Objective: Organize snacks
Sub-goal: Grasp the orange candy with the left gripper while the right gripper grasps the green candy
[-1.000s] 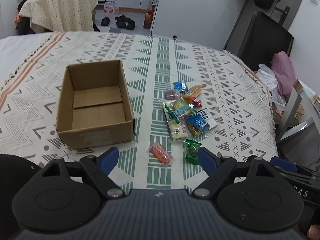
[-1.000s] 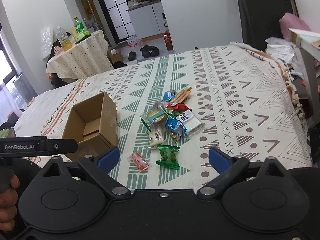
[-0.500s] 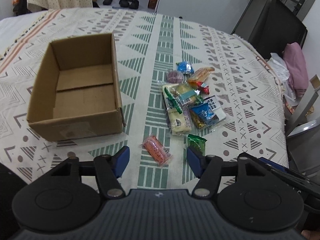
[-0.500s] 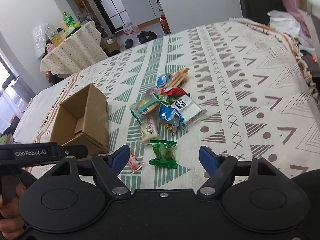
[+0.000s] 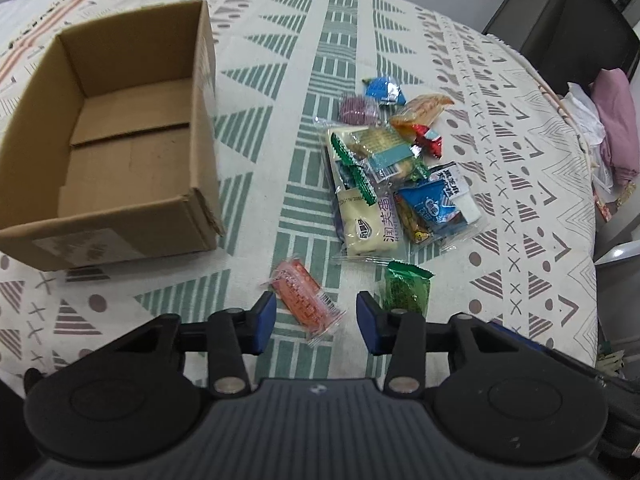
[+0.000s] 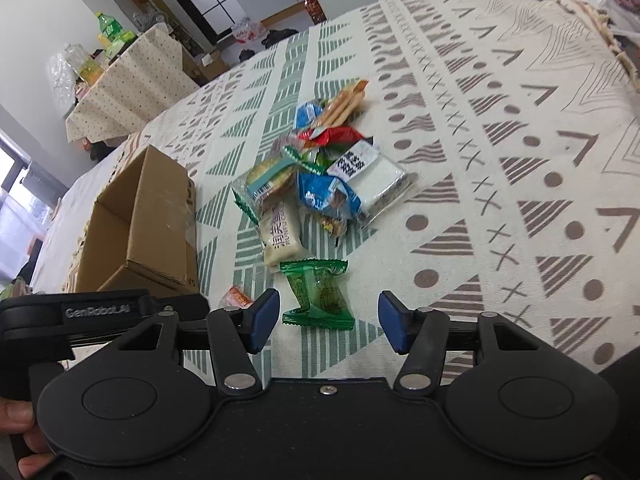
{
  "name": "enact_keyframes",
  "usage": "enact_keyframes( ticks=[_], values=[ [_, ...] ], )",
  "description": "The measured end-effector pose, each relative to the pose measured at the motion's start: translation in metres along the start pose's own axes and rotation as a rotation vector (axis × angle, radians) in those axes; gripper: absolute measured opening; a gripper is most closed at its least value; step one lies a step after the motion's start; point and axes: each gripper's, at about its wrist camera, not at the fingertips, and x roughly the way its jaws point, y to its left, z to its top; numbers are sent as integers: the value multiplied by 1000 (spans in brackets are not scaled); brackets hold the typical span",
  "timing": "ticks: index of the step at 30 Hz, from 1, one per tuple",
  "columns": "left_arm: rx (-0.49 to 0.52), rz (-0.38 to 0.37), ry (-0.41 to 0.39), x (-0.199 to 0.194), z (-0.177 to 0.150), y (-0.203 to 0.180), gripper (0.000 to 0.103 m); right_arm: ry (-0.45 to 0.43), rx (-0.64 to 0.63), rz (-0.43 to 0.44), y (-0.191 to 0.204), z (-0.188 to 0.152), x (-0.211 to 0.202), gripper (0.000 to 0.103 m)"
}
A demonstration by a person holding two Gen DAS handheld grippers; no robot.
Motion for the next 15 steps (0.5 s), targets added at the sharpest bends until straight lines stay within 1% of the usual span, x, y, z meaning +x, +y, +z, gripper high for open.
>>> enact_keyframes(
  ticks=[3, 6, 13, 14, 15],
  values=[
    [-9, -1, 14, 10, 3, -2, 41, 26, 5, 5, -2, 1, 10, 50],
    [-23, 8, 35, 21, 5, -1, 41, 45, 10, -3, -3, 3, 20, 50],
    [-73, 46, 111, 52, 2, 4, 41, 85, 30, 18, -6, 8, 40, 50],
    [-81, 44, 118, 55, 2, 5, 39, 89, 35, 22, -6, 9, 42, 50],
    [-92, 39, 122, 57, 1, 6, 33, 95, 40, 24, -6, 9, 45, 50]
  ],
)
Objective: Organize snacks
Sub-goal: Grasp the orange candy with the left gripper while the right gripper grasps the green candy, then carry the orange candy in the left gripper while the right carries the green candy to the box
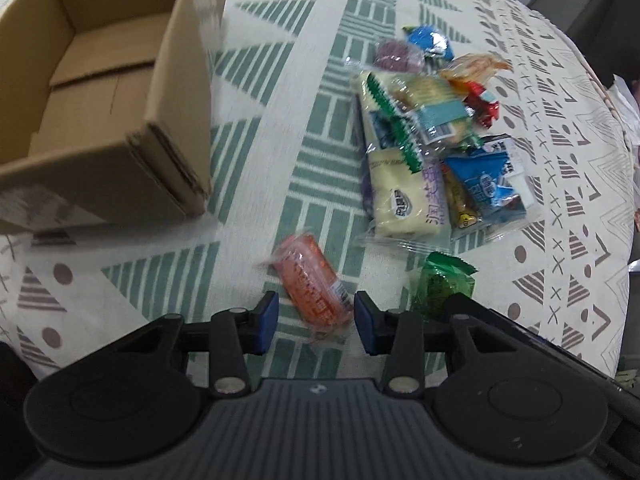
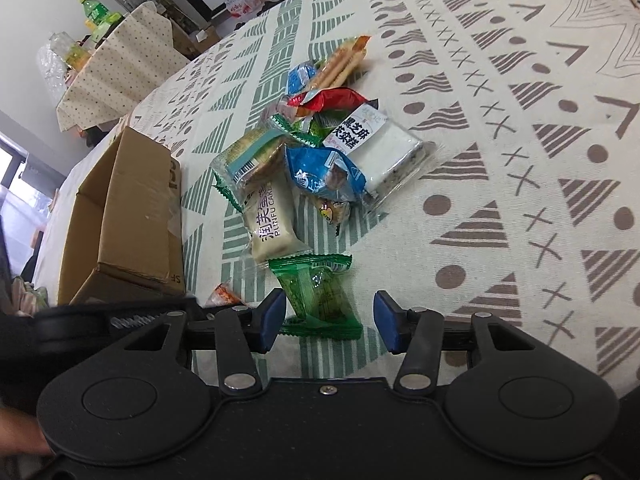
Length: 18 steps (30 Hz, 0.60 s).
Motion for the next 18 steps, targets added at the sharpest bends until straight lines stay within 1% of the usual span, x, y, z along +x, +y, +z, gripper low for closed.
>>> enact_keyframes(
  ticks=[2, 6, 8, 9, 12, 13, 18],
  values=[
    [-14, 10, -5, 1, 1, 1, 31, 12, -7, -9, 2, 1, 6, 50],
    [2, 48, -43, -4, 2, -1, 27, 22, -35, -27, 8, 3, 15, 49],
    [0, 45, -43, -6, 3, 0, 25, 36, -36, -33, 9, 4, 20, 49],
    [2, 46, -48, -8, 3, 1, 24, 45, -42, -38, 9, 3, 23, 47],
    [11, 42, -80, -18, 3, 2, 23, 50, -73, -58, 16, 3, 28, 31],
    [11, 38, -89, -22, 2, 2, 23, 48, -79, -59, 19, 3, 28, 29],
    [10, 11, -119, -39, 0, 7, 23, -2, -103, -40, 26, 0, 15, 27]
  ],
)
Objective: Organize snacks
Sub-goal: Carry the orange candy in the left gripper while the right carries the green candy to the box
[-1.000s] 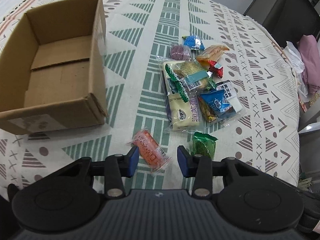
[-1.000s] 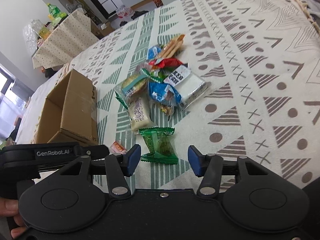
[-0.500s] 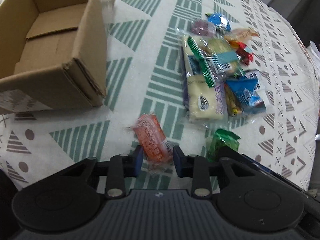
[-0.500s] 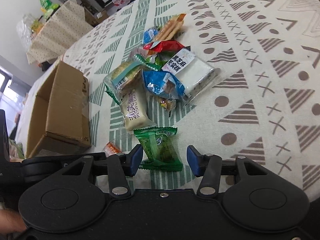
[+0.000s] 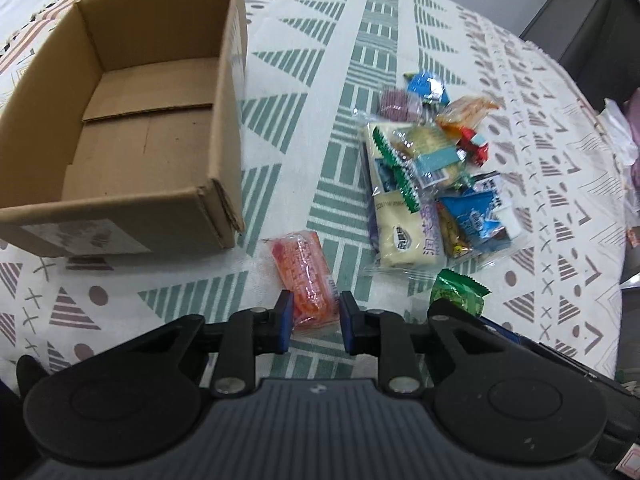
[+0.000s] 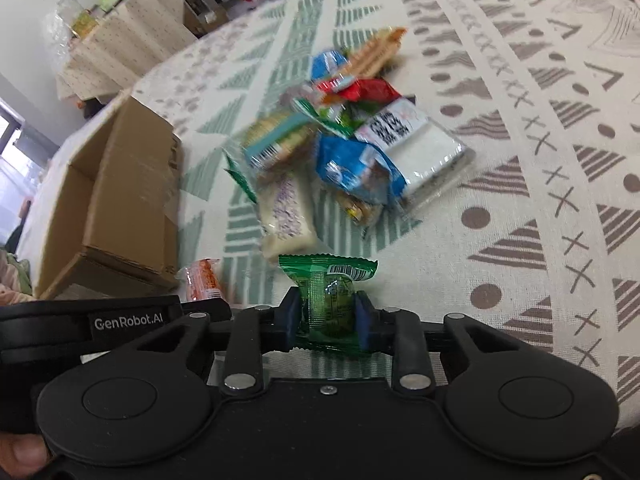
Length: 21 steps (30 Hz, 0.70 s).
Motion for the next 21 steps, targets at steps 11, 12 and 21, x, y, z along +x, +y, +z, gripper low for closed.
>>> enact_keyframes(
  ticks=[11, 12, 21],
  values=[
    [-10, -43, -94, -48, 5, 18, 23, -101, 10, -8, 24, 6, -34, 27],
    [-15, -47, -100, -53, 6, 21, 23, -111, 10, -7, 27, 7, -36, 27],
    [-55, -97, -138, -94, 12, 44, 22, -160, -17, 6, 61, 16, -59, 27]
  ],
)
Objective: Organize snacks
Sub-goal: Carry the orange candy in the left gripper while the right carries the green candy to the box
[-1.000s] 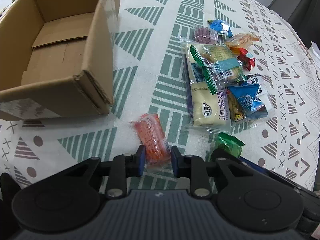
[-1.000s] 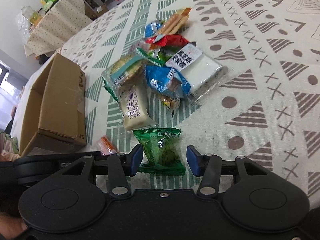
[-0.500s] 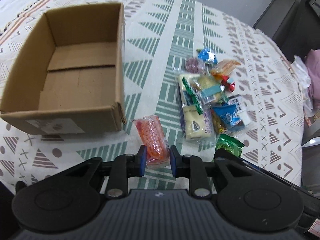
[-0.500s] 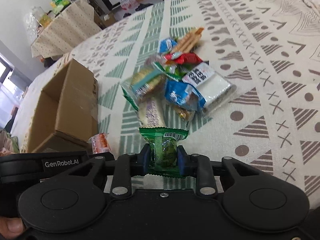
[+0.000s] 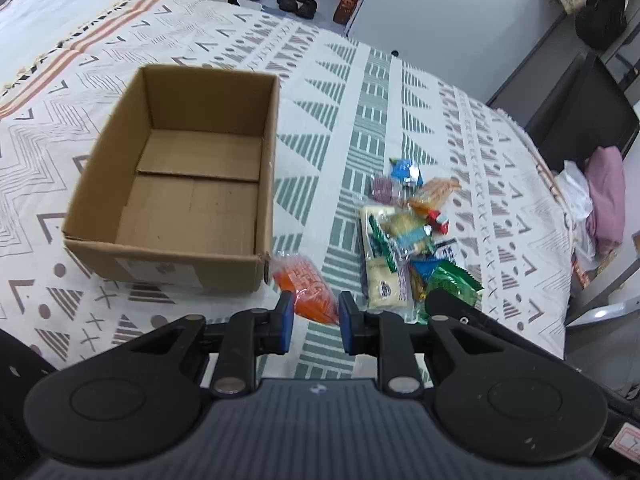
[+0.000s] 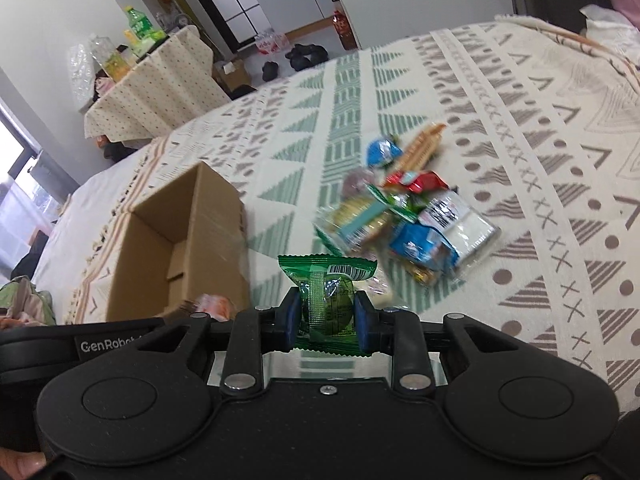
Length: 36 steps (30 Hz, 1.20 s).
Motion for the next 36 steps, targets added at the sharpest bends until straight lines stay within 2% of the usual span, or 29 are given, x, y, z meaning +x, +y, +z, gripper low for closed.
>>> enact_keyframes(
  ticks=[11, 26, 31, 34, 36],
  values=[
    [-60, -29, -54, -24, 22, 28, 21, -12, -58, 29, 43, 12, -7, 27],
    [-197, -1, -106, -33, 60, 90, 21, 14, -114, 63, 93, 24, 13, 27],
    [-230, 41, -93, -34, 69, 108, 27, 20, -135, 73, 110, 29, 19, 27],
    [-241, 53, -97, -39, 72, 118, 37, 26, -142, 83, 119, 32, 23, 27],
    [-240, 66, -107, -43, 73, 123, 48, 29, -145, 90, 126, 34, 25, 28]
  ],
)
